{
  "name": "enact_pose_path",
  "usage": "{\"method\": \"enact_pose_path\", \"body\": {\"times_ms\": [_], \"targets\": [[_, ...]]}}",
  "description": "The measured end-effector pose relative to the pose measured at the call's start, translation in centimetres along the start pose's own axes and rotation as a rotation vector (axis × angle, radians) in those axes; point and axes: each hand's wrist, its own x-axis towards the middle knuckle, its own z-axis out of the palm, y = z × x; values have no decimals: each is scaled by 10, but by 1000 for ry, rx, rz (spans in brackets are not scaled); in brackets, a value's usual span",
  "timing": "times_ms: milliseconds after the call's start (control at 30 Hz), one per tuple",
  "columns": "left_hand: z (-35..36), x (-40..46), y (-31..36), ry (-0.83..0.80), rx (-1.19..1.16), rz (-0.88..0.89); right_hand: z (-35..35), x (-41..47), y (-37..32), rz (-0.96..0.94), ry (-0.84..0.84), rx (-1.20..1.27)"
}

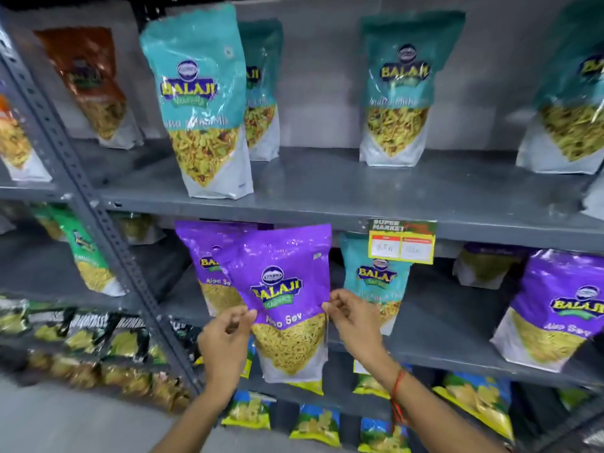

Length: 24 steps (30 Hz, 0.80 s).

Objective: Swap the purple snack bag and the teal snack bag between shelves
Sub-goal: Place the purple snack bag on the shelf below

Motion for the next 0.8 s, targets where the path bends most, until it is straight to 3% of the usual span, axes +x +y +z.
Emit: {"method": "enact_pose_path", "body": {"times_ms": [333, 633, 800], "targets": [[61, 55, -61, -118, 201, -28, 51, 57, 62, 172, 152, -132], [85, 69, -75, -81, 176, -80, 66, 71, 83, 207, 184, -163], [84, 56, -65, -18, 48, -161, 53, 63, 82, 221, 155, -86]]}}
